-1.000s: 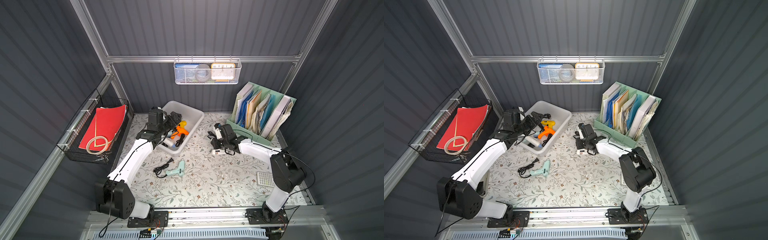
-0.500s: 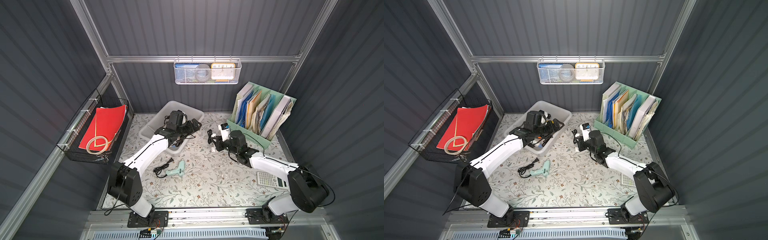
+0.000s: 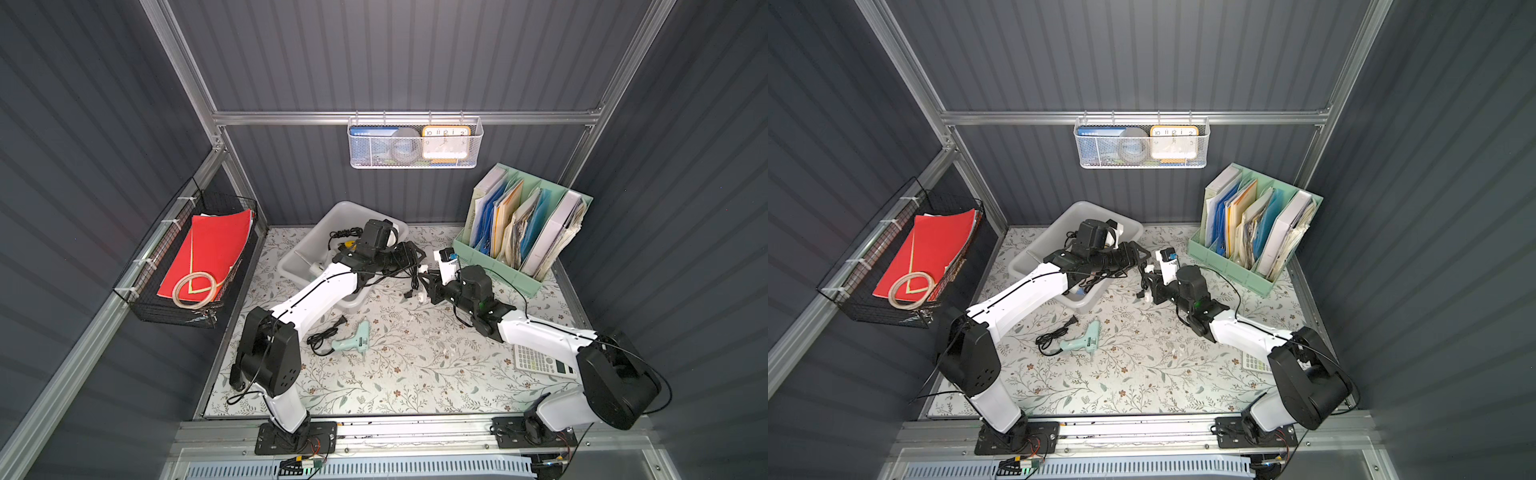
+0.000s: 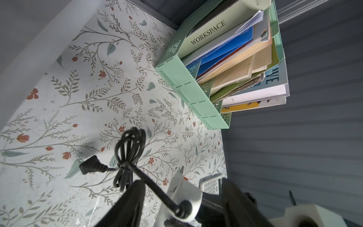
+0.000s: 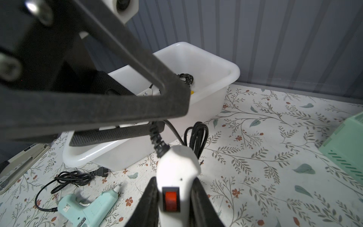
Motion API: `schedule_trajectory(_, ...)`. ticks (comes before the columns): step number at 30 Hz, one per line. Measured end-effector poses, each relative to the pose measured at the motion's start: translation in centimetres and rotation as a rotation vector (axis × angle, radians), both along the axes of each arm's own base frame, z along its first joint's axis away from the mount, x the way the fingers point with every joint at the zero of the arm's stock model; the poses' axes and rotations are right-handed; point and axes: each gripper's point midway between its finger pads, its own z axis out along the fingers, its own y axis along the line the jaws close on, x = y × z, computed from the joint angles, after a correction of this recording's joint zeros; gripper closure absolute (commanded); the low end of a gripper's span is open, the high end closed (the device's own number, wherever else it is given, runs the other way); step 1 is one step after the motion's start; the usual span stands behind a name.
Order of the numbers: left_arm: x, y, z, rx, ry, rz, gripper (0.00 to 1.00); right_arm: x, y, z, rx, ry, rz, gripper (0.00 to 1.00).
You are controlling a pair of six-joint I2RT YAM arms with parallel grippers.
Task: Put the hot melt glue gun into the storage box
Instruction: Pick up the hot melt adhesive gun from the center of the board.
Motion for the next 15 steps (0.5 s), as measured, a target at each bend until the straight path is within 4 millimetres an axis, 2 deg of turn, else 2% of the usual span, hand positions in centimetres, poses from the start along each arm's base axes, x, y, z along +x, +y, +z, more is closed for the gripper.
schedule_trajectory(5,-0.13,0.08,-0.22,0.005,0.011,0.001,0.43,0.25,-0.26,0.07,-0.003,-0.006,-0.022,1.0)
schedule_trajectory(15,-0.15,-0.1,-0.13,-0.007,0.015,-0.003,0.65,0.36,-0.06,0.25,-0.002,-0.016,-0.032,1.0)
